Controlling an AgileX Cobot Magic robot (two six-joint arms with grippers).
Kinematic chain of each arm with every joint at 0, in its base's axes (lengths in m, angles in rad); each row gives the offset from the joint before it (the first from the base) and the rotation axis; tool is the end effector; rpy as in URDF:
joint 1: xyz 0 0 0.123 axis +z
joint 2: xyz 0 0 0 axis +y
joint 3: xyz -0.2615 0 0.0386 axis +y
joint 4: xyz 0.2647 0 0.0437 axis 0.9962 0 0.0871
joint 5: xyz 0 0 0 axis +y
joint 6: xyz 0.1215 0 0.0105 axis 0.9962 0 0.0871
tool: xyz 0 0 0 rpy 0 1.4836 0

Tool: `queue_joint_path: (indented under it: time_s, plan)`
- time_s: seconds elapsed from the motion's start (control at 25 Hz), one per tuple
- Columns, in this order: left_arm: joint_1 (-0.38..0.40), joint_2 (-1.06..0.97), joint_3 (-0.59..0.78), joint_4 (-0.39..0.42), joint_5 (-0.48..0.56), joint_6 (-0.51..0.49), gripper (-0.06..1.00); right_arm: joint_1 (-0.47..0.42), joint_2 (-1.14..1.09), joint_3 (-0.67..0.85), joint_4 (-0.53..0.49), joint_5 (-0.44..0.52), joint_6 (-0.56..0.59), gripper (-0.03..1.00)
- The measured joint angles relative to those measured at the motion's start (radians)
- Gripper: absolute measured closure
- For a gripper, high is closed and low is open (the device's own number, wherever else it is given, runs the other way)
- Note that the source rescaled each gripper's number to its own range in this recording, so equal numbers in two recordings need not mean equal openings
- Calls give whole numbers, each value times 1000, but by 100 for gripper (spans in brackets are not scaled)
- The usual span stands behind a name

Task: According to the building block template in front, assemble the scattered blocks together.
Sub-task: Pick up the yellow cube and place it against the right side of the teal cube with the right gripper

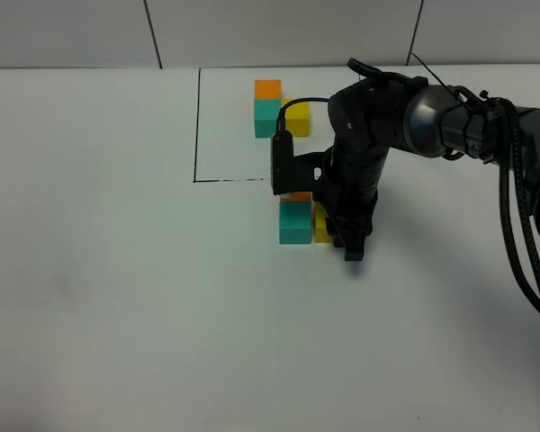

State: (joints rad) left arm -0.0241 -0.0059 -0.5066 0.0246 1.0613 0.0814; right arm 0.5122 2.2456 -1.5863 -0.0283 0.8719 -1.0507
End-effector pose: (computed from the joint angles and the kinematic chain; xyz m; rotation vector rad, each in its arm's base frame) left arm 0.0567 0.0013 0.2735 0.1059 2.0300 0.0654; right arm 0.3890 0.2157 0.0545 -2.1480 2.1289 -0.0844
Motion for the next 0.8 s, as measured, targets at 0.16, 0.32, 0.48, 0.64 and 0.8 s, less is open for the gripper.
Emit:
queue_joint_path:
  time_s: [0.16,0.32,0.48,0.64,0.8]
  plan:
    - [0,0,0,0,1,0,29,0,0,0,11,-6,-2,96]
    - [0,0,0,0,1,-1,29,7,0,0,13,-11,-2,96]
    - [0,0,0,0,1,0,29,9,0,0,14,-16,-2,96]
    - [0,0,0,0,1,0,29,9,0,0,14,-16,-2,96]
    - [0,0,0,0,1,0,29,9,0,0,15,-16,-1,96]
